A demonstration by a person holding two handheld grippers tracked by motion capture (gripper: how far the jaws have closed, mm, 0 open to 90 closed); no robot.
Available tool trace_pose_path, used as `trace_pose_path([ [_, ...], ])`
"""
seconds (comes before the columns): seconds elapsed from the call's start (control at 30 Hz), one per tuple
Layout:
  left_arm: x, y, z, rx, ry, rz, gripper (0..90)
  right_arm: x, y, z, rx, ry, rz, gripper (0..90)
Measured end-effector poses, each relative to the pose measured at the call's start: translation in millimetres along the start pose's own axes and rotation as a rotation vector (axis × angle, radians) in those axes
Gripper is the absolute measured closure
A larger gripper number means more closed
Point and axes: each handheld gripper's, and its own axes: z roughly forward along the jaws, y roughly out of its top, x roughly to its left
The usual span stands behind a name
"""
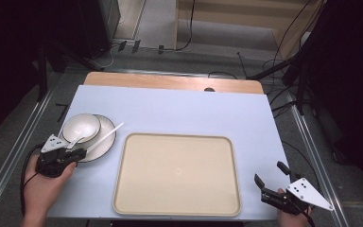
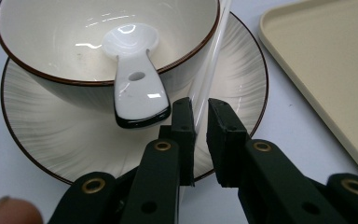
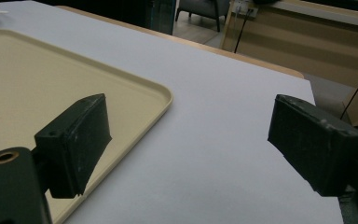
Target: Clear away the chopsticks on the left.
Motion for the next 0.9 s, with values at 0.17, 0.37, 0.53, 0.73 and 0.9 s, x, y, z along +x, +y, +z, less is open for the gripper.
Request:
trace_pose_path([
  [0.17, 1.0, -0.3, 0.1, 0.003, 0.007, -0.001, 80.4, -0.5, -0.3, 0.2, 0.003, 0.0, 0.002, 13.0],
  [0.37, -2.4, 0.6, 3.5, 0.012, 0.002, 0.012, 80.9, -0.2, -0.3, 0.2, 0.004, -0.001, 0.001, 13.0],
  [0.53, -3.5, 0.4, 8.3, 0.038, 0.001, 0.026, 81.0, -0.5, -0.4, 0.0, 0.003, -0.003, 0.002, 13.0],
  [0.73, -2.4, 1.0, 12.9, 0.043, -0.021, 0.002, 80.4, -0.1, -0.6, 0.8, 0.005, 0.0, -0.003, 13.0],
  [0.9, -1.3, 1.2, 16.3, 0.056, -0.052, -0.014, 80.0, 0.9, -0.6, 1.5, 0.006, 0.002, -0.005, 13.0],
])
